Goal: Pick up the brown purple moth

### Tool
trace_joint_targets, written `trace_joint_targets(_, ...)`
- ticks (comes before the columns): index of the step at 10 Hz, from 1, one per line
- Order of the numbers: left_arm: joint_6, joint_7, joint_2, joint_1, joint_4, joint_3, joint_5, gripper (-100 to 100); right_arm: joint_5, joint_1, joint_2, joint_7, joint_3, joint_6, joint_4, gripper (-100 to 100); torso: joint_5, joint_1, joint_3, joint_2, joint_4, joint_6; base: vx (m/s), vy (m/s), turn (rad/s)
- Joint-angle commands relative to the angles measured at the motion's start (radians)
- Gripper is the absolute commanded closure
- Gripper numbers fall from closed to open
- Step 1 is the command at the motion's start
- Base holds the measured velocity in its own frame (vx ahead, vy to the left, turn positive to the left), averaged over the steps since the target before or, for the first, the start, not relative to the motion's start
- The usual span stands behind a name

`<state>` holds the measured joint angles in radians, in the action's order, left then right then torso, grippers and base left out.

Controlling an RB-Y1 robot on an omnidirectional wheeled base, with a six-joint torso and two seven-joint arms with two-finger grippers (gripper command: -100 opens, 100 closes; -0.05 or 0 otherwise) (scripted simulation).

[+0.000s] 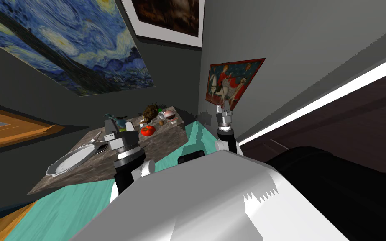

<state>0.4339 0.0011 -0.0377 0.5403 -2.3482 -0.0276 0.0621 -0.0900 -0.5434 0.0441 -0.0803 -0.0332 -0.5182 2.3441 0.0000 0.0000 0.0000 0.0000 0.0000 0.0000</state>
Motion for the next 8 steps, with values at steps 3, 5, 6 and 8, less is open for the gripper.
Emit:
trace_joint_targets(3,-0.046,-0.003,0.105,-0.012,0.011,-0.005,0.001,-100,0.0,0.0,0.0,0.0,0.0,0.0,0.0,0,-0.001,-0.006,-0.002,-0.003,-0.001,0.0,0.058,-0.089,0.098)
trace_joint_targets(5,-0.069,-0.005,0.144,-0.018,0.016,-0.008,0.002,-100,0.0,0.0,0.0,0.0,0.0,0.0,0.0,0,-0.002,-0.006,-0.003,-0.005,-0.001,0.0,0.055,-0.081,0.057)
trace_joint_targets(6,-0.096,-0.006,0.174,-0.024,0.021,-0.012,0.002,-100,0.0,0.0,0.0,0.0,0.0,0.0,0.0,0,-0.001,-0.005,-0.002,-0.004,-0.001,0.0,0.073,-0.126,0.144)
trace_joint_targets(8,-0.153,-0.011,0.227,-0.038,0.033,-0.022,0.001,-100,0.0,0.0,0.0,0.0,0.0,0.0,0.0,0,-0.002,-0.011,-0.004,-0.007,-0.002,0.0,0.13,-0.204,0.186)
